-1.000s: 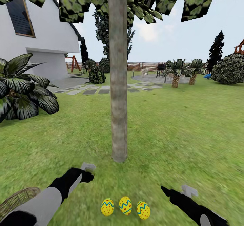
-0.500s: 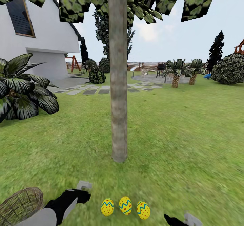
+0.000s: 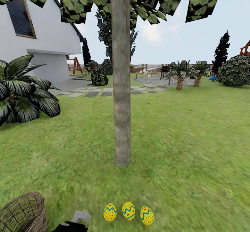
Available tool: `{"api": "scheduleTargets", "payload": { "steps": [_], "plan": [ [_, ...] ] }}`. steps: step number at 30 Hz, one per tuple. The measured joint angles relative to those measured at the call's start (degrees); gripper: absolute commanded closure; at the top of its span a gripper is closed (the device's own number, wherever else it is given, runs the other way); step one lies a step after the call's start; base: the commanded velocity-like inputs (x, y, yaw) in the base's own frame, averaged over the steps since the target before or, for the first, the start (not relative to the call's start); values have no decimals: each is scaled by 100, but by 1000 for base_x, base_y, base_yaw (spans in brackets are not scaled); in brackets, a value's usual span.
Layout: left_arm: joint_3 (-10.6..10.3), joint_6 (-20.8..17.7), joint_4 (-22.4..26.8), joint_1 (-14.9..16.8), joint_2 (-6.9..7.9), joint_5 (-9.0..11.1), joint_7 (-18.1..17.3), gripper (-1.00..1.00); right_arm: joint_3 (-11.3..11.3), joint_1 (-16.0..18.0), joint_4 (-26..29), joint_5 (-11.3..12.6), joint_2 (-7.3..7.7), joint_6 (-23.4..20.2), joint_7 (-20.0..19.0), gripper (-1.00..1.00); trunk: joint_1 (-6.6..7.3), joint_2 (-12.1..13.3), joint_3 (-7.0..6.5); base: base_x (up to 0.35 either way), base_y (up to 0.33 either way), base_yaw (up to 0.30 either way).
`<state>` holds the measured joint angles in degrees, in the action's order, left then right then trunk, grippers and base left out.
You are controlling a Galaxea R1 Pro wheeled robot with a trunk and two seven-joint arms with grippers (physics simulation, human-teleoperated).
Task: Take the three Easter eggs out of the wicker basket on the lawn in the garden, then place them on the lawn next to a single tree (choose any tree) so that all three eggs are next to the same tree and none are left in the basket.
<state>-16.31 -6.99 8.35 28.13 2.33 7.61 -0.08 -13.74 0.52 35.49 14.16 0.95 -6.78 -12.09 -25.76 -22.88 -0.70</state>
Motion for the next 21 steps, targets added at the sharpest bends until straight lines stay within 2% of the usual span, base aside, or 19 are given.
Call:
{"api": "scheduleTargets", "payload": {
  "steps": [5,14,21],
  "plan": [
    [0,66,-223,-43,1,15,0,-100,9,0,-425,-18,3,56,11,-100,0,0,0,0,0,0],
    [13,83,-301,-442,3,28,0,-100,-10,0,-933,-17,33,225,22,-100,0,0,0,0,0,0],
    [18,245,-310,-718,131,30,0,-100,-42,0,-1154,-15,70,242,23,-100,0,0,0,0,0,0]
  ]
}}
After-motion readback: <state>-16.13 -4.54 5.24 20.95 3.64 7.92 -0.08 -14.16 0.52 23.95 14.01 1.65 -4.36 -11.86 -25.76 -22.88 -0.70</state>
